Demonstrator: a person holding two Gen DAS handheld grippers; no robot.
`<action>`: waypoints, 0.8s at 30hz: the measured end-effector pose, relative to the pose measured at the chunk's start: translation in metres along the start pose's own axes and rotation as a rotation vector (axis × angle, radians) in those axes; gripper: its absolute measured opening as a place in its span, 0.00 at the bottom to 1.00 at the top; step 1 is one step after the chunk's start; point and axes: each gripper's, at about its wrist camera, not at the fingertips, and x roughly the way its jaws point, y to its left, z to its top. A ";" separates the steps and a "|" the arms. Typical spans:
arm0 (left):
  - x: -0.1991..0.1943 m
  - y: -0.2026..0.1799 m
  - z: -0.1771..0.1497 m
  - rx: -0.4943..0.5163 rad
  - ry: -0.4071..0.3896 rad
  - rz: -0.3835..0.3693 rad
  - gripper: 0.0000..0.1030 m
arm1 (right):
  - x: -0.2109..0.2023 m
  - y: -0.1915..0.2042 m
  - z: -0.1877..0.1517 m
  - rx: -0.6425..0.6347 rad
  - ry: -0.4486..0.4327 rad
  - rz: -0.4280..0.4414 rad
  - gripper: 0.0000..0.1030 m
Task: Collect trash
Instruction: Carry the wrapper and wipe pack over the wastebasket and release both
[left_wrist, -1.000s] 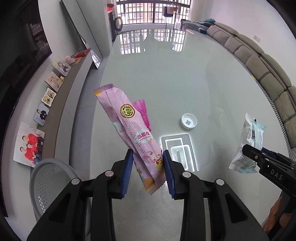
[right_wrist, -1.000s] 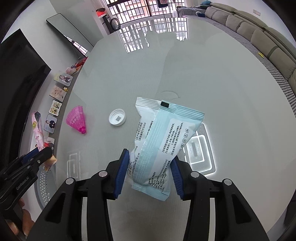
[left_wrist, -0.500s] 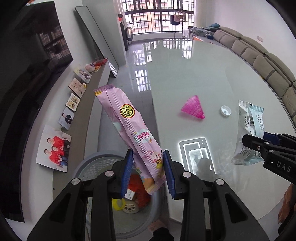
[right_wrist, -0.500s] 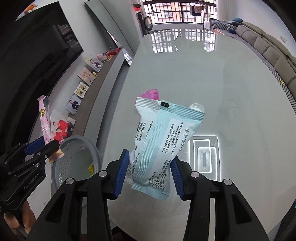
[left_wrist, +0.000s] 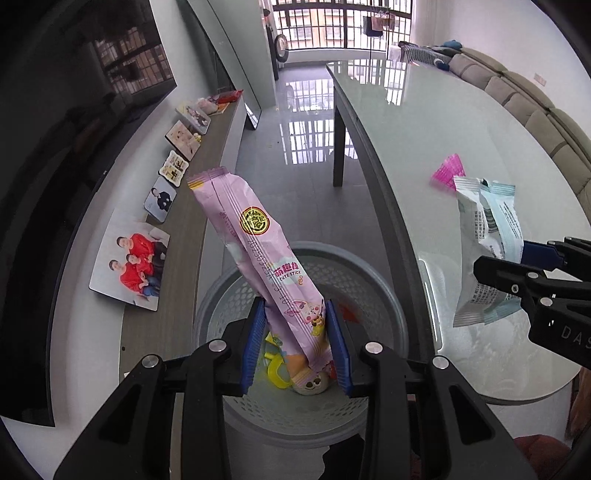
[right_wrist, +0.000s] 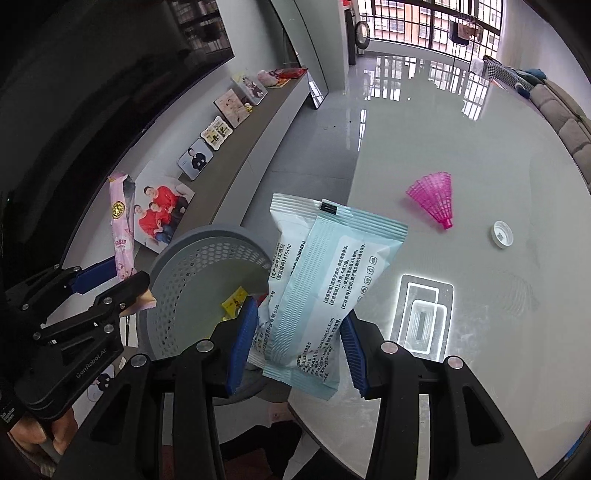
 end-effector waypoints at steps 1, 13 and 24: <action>0.001 0.004 -0.005 0.003 0.006 -0.003 0.33 | 0.002 0.006 0.000 -0.013 0.002 0.001 0.42; 0.020 0.032 -0.038 0.005 0.071 -0.028 0.34 | 0.041 0.059 0.002 -0.101 0.092 0.037 0.42; 0.023 0.050 -0.050 -0.019 0.091 -0.042 0.49 | 0.054 0.082 0.002 -0.140 0.117 0.048 0.52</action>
